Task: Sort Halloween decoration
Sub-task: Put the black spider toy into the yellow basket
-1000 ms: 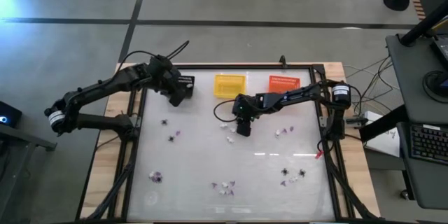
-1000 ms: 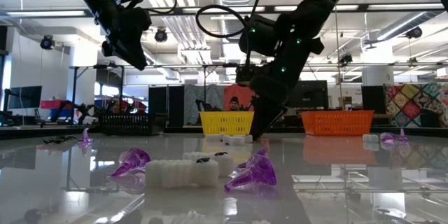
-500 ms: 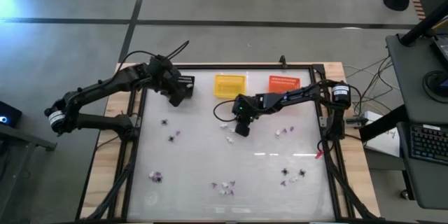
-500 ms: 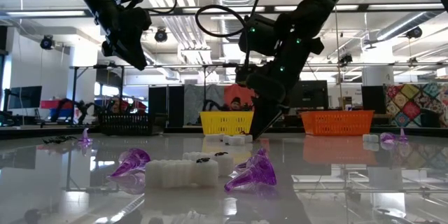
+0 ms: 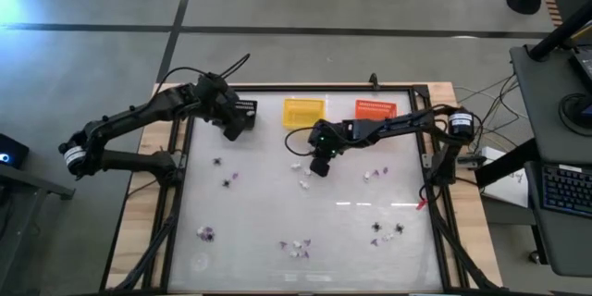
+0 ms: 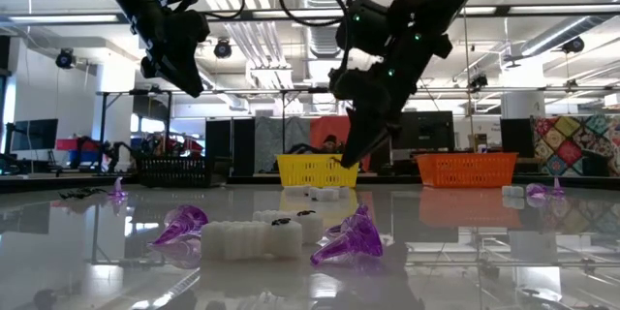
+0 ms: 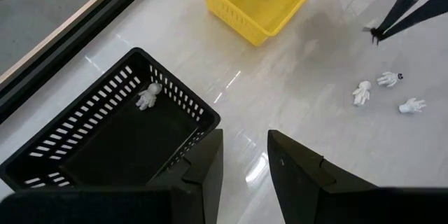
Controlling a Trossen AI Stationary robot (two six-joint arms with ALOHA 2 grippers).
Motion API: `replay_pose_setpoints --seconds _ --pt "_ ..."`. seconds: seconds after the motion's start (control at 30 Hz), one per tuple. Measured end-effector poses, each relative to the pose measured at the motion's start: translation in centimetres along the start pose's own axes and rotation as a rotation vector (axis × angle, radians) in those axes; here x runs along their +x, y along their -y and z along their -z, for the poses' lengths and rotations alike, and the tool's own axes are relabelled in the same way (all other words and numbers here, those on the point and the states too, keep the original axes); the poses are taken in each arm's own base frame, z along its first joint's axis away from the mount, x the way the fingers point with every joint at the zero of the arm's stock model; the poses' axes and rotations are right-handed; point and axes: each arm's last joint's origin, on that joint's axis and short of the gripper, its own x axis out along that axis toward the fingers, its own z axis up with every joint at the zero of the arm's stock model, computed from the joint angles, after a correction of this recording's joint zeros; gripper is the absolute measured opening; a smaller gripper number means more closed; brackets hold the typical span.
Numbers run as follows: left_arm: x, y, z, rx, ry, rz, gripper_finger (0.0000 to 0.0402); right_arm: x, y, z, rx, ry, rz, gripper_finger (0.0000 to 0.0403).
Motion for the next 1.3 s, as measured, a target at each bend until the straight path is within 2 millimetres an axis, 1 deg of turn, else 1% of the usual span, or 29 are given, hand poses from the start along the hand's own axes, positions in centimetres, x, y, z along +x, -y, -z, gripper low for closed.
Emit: replay_pose_setpoints --seconds 0.1,0.27,0.37,0.47,0.57,0.63,0.77,0.9,1.1,1.3 --pt "0.0 0.0 0.0 0.0 0.0 0.0 0.0095 -0.9 0.4 -1.2 0.043 0.048 0.001 0.0009" --pt "0.0 0.0 0.0 0.0 -0.001 0.0 0.0095 -2.0 1.9 -3.3 0.115 0.114 0.016 0.0009" --pt "0.0 0.0 0.0 0.0 -0.001 0.0 0.0095 -2.7 3.2 -4.5 0.146 0.155 0.031 0.0009" --pt "0.0 0.0 0.0 0.0 -0.001 0.0 0.0095 -3.3 5.0 -5.4 0.201 0.184 0.056 0.0009" --pt "0.0 0.0 0.0 0.008 -0.001 0.0 0.0095 -3.4 7.1 -5.8 0.258 0.194 0.087 0.0009" --pt "0.0 0.0 0.0 0.021 -0.001 0.0 0.0095 -3.3 8.4 -5.7 0.292 0.184 0.108 0.0009" --pt "0.0 0.0 0.0 0.023 0.0 0.0 0.0095 -3.2 10.3 -5.5 0.335 0.174 0.107 0.0009" --pt "0.0 0.0 0.0 0.024 0.0 0.0 0.0095 -2.5 11.0 -5.3 0.354 0.16 0.113 0.0009" --pt "0.0 0.0 0.0 0.027 0.0 0.0 0.0095 -1.2 11.0 -5.2 0.372 0.127 0.08 0.0009" --pt "0.0 0.0 0.0 0.027 0.0 0.0 0.0096 -1.4 10.8 -6.1 0.356 0.154 0.082 0.0009"
